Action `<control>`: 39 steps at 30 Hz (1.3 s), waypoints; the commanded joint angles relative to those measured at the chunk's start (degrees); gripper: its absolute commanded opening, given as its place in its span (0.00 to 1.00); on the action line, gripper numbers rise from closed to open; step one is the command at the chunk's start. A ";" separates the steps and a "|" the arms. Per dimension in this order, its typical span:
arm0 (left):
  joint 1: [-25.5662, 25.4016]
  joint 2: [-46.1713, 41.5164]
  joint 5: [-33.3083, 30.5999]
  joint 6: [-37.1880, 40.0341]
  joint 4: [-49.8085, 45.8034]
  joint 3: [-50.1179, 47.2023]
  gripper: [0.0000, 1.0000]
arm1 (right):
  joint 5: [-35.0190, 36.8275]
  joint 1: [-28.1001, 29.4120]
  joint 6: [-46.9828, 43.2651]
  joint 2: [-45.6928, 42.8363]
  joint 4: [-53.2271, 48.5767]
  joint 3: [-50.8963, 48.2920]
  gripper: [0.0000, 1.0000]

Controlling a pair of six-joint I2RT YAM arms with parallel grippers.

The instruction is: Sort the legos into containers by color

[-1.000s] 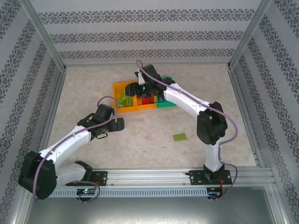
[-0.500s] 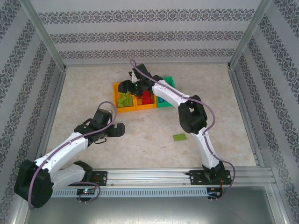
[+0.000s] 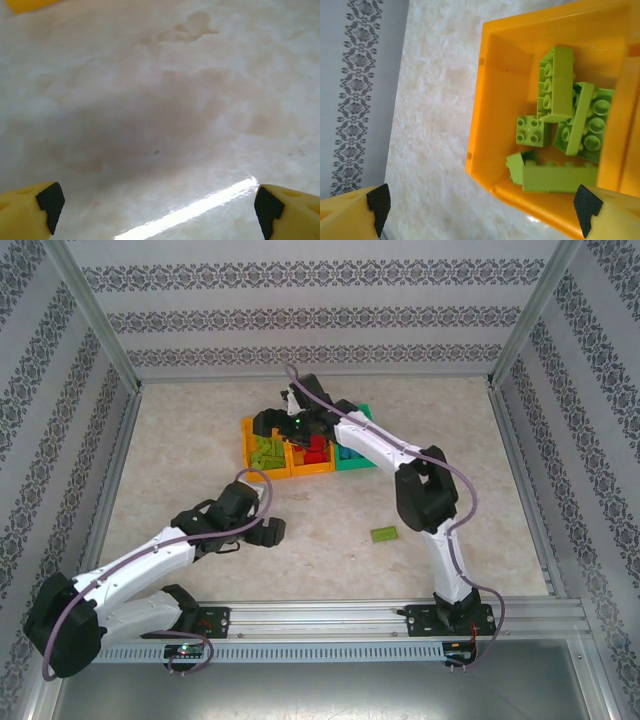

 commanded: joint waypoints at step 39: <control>-21.33 65.15 16.10 38.76 8.02 52.25 0.62 | 11.96 -50.51 -12.55 -69.51 -1.96 -72.49 0.98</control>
